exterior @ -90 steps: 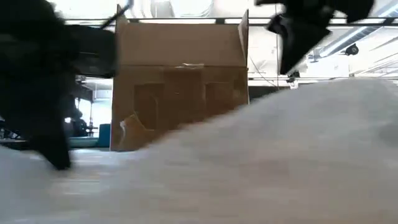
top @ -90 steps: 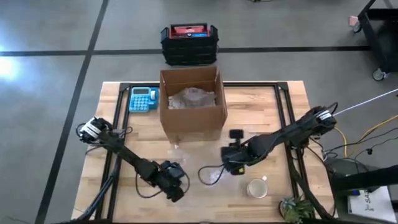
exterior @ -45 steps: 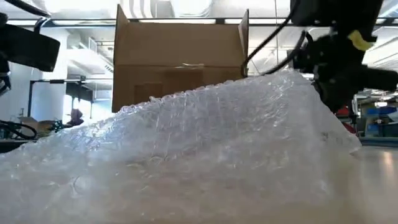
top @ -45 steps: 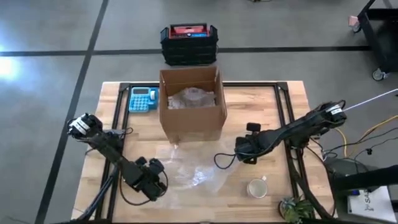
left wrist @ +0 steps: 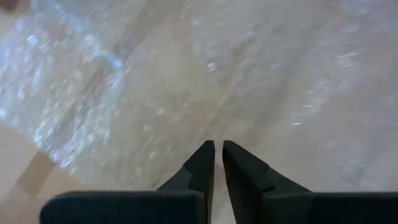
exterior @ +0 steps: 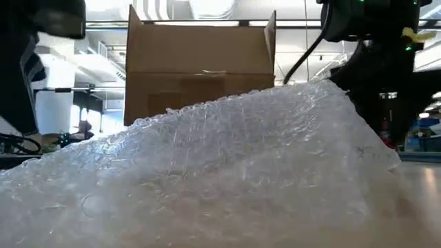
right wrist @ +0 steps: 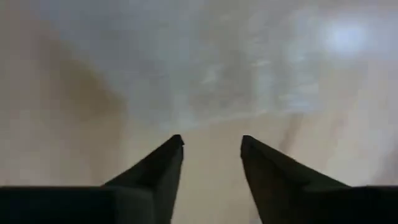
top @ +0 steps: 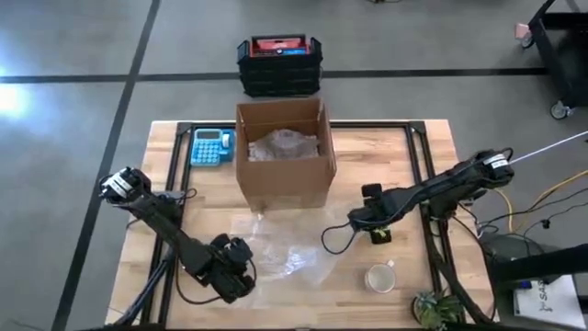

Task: Wrap mug
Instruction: Prepare the transparent bubble wrap to wrap the gray mug

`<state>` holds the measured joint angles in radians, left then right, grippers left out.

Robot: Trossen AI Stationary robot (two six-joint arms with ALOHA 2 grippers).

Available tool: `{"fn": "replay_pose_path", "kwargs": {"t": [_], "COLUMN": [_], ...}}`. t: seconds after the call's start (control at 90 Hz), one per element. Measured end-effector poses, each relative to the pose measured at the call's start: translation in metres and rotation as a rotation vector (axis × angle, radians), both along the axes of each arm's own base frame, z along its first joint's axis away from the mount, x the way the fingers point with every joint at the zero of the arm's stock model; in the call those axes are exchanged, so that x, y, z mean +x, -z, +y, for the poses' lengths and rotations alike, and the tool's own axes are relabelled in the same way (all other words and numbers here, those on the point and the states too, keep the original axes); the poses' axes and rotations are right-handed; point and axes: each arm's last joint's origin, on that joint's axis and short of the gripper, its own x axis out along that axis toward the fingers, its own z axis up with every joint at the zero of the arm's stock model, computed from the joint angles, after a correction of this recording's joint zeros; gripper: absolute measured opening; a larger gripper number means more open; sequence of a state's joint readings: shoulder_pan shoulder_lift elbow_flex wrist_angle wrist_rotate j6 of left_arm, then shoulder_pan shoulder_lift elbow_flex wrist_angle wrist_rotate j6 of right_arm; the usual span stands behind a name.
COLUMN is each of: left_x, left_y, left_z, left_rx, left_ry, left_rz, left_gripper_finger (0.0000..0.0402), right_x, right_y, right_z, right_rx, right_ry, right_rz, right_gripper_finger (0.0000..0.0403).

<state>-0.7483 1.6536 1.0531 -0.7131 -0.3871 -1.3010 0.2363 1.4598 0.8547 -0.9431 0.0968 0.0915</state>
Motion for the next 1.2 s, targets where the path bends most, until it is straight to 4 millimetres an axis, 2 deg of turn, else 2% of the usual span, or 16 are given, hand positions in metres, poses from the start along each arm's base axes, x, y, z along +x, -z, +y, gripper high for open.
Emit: {"fn": "replay_pose_path", "kwargs": {"t": [0.111,0.211,0.422,0.533,0.644,0.689,0.733,0.856,0.944,1.089,1.2], "left_x": [0.002,0.004,0.010,0.012,0.011,0.010,0.010,0.008,0.004,-0.006,-0.009], "left_y": [0.000,0.003,0.022,0.033,0.048,0.055,0.058,0.063,0.063,0.060,0.059], "left_z": [-0.001,-0.002,-0.008,-0.008,-0.004,-0.003,-0.002,-0.001,0.003,0.012,0.014], "left_rx": [0.008,0.027,0.011,0.058,0.150,0.171,0.182,0.204,0.210,0.238,0.248], "left_ry": [0.027,0.022,0.023,0.018,-0.010,-0.011,-0.013,-0.014,-0.055,-0.134,-0.158], "left_rz": [-0.022,-0.035,-0.059,-0.064,-0.073,-0.056,-0.049,-0.018,0.024,0.094,0.113], "left_gripper_finger": [0.0020,0.0020,0.0020,0.0020,0.0020,0.0020,0.0020,0.0020,0.0020,0.0020,0.0020], "right_x": [0.001,0.003,0.009,0.011,0.014,0.016,0.018,0.026,0.035,0.053,0.064], "right_y": [0.002,0.011,0.036,0.040,0.037,0.034,0.028,0.001,-0.022,-0.060,-0.082], "right_z": [0.002,-0.001,-0.001,0.000,0.001,0.002,0.004,0.006,0.005,-0.005,-0.018], "right_rx": [0.065,-0.012,0.048,0.034,0.081,0.119,0.158,0.274,0.354,0.494,0.624], "right_ry": [-0.012,-0.012,-0.017,-0.059,-0.099,-0.118,-0.131,-0.144,-0.149,-0.117,-0.026], "right_rz": [-0.009,-0.063,-0.077,-0.061,-0.056,-0.055,-0.054,-0.081,-0.127,-0.233,-0.297], "right_gripper_finger": [0.0193,0.0206,0.0206,0.0163,0.0073,0.0033,0.0014,0.0018,0.0006,0.0003,0.0001]}}
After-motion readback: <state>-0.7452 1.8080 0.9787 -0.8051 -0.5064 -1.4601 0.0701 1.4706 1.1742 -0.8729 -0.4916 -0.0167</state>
